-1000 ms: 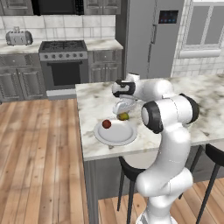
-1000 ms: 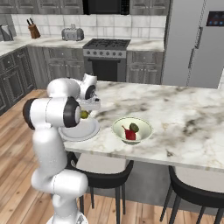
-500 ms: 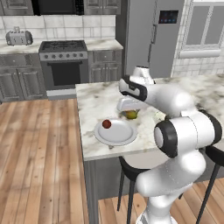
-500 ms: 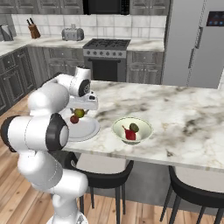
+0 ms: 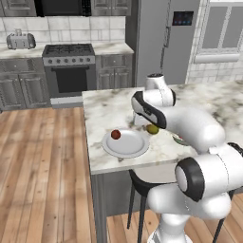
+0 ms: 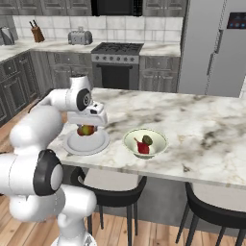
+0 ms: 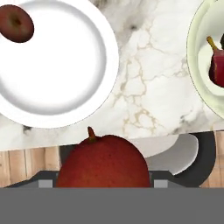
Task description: Take the fruits from the plate on the dining counter and place two fruits in each bowl.
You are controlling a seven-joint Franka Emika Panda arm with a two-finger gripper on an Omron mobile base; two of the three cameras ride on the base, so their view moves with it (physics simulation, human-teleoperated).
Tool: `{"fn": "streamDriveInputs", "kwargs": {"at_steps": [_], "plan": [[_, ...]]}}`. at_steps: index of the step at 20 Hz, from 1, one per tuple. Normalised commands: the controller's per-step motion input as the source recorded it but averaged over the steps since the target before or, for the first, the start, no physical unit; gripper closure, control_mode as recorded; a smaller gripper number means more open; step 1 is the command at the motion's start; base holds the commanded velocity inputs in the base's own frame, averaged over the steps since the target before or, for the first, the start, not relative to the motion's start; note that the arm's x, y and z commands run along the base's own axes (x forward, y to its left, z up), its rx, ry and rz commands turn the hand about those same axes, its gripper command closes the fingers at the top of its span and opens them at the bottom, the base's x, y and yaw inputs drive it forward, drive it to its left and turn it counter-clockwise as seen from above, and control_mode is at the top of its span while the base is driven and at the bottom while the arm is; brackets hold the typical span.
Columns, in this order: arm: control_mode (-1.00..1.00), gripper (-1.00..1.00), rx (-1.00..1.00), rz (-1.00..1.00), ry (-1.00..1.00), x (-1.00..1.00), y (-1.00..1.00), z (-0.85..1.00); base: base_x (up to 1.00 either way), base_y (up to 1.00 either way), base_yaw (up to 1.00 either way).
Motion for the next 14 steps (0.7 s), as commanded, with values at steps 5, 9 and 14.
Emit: {"fn": "streamDriveInputs", "kwargs": {"at_steps": [5, 9, 14], "plan": [[-1.0, 1.0, -0.03, -0.01, -0.02, -0.51, -0.32, 0.58, 0.0, 0.0, 0.0], [-1.0, 1.0, 0.1, 0.0, 0.0, -0.5, -0.61, 0.53, 0.0, 0.0, 0.0], [-1.0, 1.0, 0.13, 0.01, 0.0, -0.52, -0.32, 0.22, 0.0, 0.0, 0.0]]}}
